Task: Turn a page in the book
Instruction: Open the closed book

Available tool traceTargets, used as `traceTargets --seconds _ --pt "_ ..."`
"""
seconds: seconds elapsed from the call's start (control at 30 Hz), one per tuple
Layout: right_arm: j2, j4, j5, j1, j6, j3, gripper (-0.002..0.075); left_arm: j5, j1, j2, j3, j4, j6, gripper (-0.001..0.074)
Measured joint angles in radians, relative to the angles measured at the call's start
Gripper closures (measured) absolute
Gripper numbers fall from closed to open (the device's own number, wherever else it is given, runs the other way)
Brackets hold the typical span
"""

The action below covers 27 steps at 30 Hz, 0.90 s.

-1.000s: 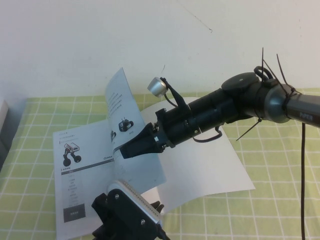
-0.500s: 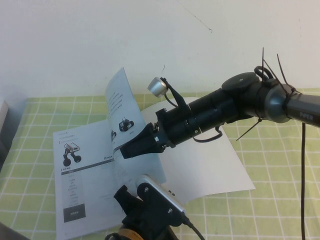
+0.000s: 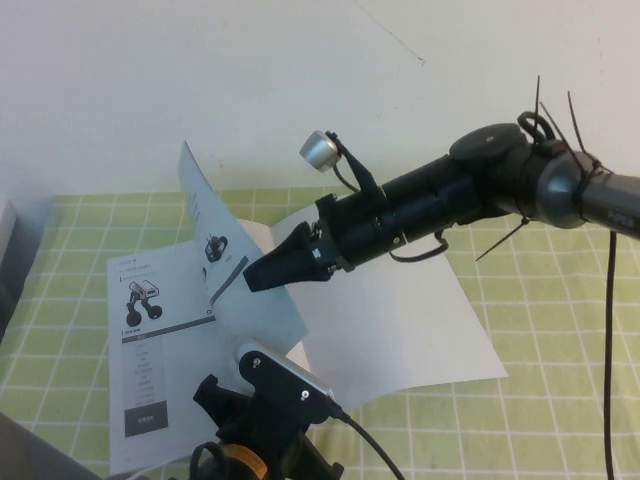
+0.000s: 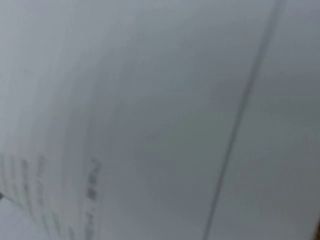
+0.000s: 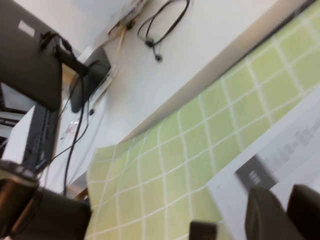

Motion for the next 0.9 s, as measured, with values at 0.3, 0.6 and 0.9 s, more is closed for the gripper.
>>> traceTargets --seconds 0.3,0.6,0.9 --pt "0.000 -0.273 0.023 -0.089 0.116 -0.254 0.0614 0.020 0.000 0.000 0.000 0.011 -0.036 0.0738" --pt "0.076 -0.530 0.031 -0.152 0.236 -0.298 0.0678 0.026 0.002 0.000 0.000 0.005 -0.039 0.0738" --pt "0.233 -0.596 0.030 -0.152 0.346 -0.298 0.0727 0.111 0.002 -0.068 0.000 -0.205 -0.092 0.0738"
